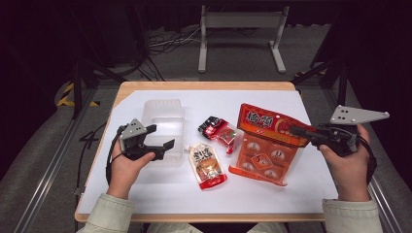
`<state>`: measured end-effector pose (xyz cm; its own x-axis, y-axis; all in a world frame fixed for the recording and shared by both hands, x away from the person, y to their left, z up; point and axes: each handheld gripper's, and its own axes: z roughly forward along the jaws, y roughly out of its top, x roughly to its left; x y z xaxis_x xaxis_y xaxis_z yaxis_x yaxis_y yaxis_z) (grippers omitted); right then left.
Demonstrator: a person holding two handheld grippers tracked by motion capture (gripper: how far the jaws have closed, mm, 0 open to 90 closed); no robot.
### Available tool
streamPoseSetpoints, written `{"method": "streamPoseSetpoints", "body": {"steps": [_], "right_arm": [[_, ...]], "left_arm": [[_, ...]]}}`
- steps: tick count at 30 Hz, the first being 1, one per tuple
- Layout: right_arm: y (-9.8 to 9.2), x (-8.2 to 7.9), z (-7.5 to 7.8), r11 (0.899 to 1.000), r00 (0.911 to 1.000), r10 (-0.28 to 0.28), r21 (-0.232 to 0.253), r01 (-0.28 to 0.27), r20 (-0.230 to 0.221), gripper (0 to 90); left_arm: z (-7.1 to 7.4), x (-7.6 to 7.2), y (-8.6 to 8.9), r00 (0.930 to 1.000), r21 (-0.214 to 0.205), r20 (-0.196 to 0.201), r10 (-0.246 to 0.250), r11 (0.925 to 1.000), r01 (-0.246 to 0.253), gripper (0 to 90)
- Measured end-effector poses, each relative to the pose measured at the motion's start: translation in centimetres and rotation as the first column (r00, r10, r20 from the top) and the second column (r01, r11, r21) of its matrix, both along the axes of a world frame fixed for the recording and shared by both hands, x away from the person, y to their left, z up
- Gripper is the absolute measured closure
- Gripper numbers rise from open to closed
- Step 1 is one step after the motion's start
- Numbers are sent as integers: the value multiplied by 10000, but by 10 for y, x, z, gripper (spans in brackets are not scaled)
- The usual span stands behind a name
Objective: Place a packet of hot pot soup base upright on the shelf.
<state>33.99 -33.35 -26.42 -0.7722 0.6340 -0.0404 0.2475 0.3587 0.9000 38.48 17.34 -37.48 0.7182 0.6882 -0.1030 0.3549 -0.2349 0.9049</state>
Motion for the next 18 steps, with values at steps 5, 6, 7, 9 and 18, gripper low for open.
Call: {"method": "streamPoseSetpoints", "body": {"steps": [5, 6, 7, 9, 18], "right_arm": [[18, 2, 17, 9973, 9977, 616, -419, -605, 269, 900], [21, 2, 20, 9965, 9971, 695, -487, -678, 326, 900], [24, 3, 22, 9956, 9964, 758, -579, -735, 389, 900], [27, 5, 26, 9946, 9958, 807, -692, -777, 423, 900], [42, 18, 48, 9887, 9928, 1035, -1153, -960, 609, 900]], "left_arm": [[0, -2, 0, 9999, -72, 45, -103, 9999, 103, 128], [0, -2, 1, 10000, -134, 50, -69, 9999, 70, 126], [0, -2, 1, 10000, -134, 50, -69, 9999, 70, 122], [0, -1, 2, 9999, -246, 113, -40, 9997, 43, 116], [-1, 2, -1, 9989, -505, 398, -253, 9984, 273, 91]]}}
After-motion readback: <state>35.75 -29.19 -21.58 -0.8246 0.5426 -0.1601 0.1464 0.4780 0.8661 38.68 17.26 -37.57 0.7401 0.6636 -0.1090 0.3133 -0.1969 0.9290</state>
